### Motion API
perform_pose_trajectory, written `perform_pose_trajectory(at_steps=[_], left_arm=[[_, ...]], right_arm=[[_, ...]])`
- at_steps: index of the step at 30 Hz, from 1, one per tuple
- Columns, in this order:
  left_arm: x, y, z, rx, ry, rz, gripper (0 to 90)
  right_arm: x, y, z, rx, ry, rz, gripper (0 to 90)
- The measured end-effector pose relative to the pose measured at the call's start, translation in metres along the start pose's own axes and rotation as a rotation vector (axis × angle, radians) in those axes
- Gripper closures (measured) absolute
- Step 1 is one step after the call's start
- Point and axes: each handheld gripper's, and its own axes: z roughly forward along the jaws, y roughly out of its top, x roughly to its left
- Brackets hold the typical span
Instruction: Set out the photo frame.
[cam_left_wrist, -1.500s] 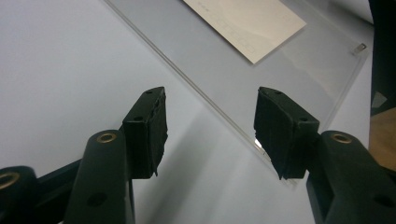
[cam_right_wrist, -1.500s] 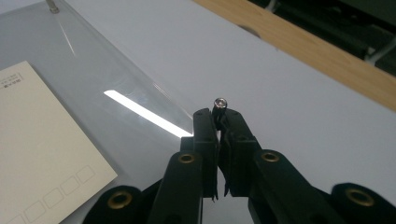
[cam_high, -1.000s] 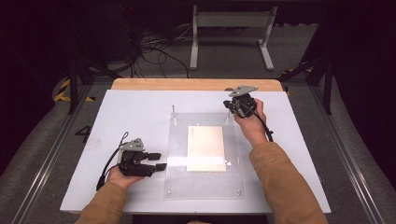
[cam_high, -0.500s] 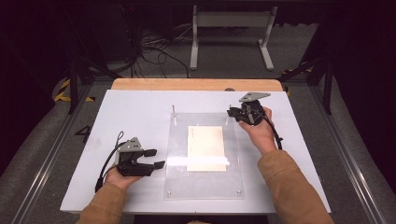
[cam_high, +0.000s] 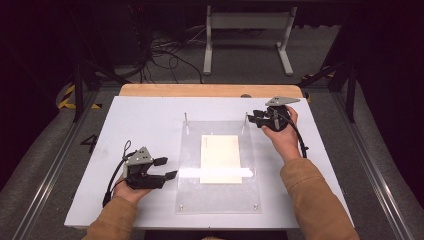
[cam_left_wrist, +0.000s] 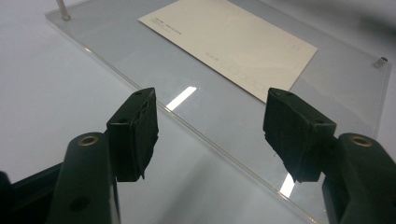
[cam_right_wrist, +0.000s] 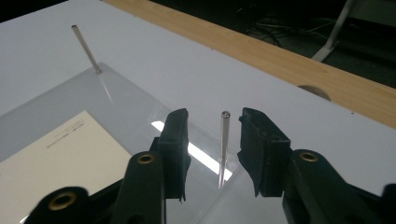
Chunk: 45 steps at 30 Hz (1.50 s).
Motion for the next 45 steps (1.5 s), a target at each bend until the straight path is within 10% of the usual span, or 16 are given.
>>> perform_pose_trajectory(at_steps=[15,26,45], left_arm=[[0.001,-0.002,0.001,-0.001,0.006,-0.009,35.1],[0.001,-0.003,0.004,0.011,0.004,-0.004,35.0],[-0.003,-0.010,-0.008,-0.021,0.031,-0.016,34.8]], right_arm=[[-0.003,-0.013,0.035,0.005,-0.071,0.018,65.3],[0.002,-0.010,0.047,0.072,-0.104,0.044,85.4],[-0.010,-0.010,0.052,0.086,-0.053,0.134,85.6]])
